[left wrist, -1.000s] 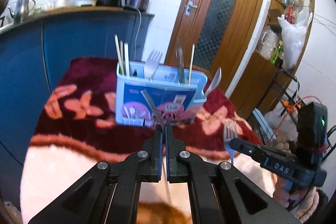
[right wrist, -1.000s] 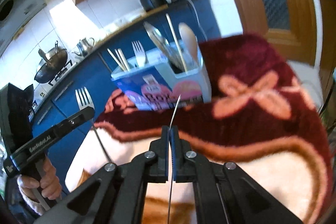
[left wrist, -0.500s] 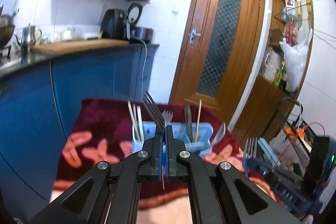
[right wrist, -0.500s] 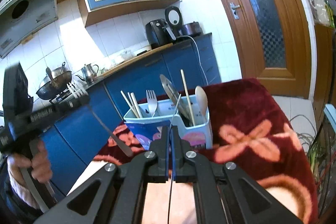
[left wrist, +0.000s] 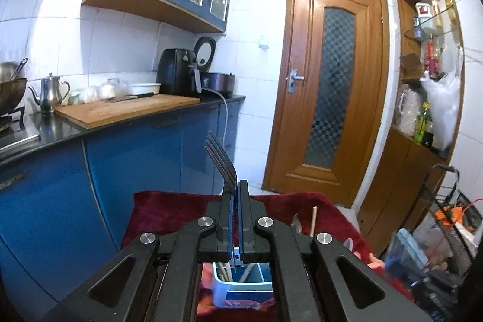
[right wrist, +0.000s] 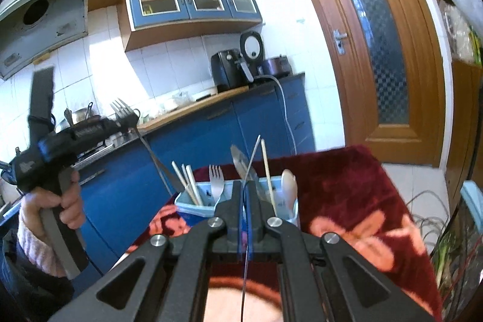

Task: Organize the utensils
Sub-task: 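Lift the fork with the left gripper and carry it over the caddy, then lower the fork into the caddy and open the left gripper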

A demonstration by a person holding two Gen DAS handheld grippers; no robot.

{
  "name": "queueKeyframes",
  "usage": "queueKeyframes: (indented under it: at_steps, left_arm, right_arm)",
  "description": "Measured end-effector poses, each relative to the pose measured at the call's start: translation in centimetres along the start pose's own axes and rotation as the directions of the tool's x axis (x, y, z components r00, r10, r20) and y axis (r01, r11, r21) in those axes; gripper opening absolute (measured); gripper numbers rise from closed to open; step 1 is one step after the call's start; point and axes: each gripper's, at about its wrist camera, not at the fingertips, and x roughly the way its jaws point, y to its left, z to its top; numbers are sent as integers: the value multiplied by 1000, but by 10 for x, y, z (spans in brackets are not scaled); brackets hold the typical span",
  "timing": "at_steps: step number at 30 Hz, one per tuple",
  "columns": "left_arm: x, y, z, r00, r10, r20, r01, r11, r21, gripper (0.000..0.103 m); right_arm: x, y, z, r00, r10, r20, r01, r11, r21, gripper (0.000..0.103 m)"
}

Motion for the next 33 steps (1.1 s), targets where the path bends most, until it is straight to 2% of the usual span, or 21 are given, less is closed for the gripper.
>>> queueKeyframes:
  at_steps: [7, 12, 18, 21, 25, 33]
  left_arm:
    - [37, 6, -25, 996, -18, -83, 16, 1000, -24, 2]
    - [56, 7, -38, 994, -14, -109, 13, 1000, -11, 1]
    - [71, 9, -59, 991, -27, -129, 25, 1000, -17, 2]
    - [77, 10, -66, 990, -35, -138, 32, 999, -24, 2]
    - [80, 11, -71, 990, -40, -138, 36, 999, -29, 2]
    - [87, 12, -81, 987, -49, -151, 43, 998, -42, 2]
  right_arm:
    - [14, 6, 11, 990, -63, 125, 71, 996, -60, 3]
    - [34, 1, 18, 988, -59, 139, 65, 997, -38, 3]
    - [58, -11, 32, 978, -64, 197, 65, 998, -1, 3]
    - [69, -11, 32, 971, -77, 225, 83, 996, -18, 3]
    - [84, -10, 27, 970, -96, 223, 109, 993, -49, 3]
    - [107, -13, 12, 980, -110, 164, 123, 990, -70, 3]
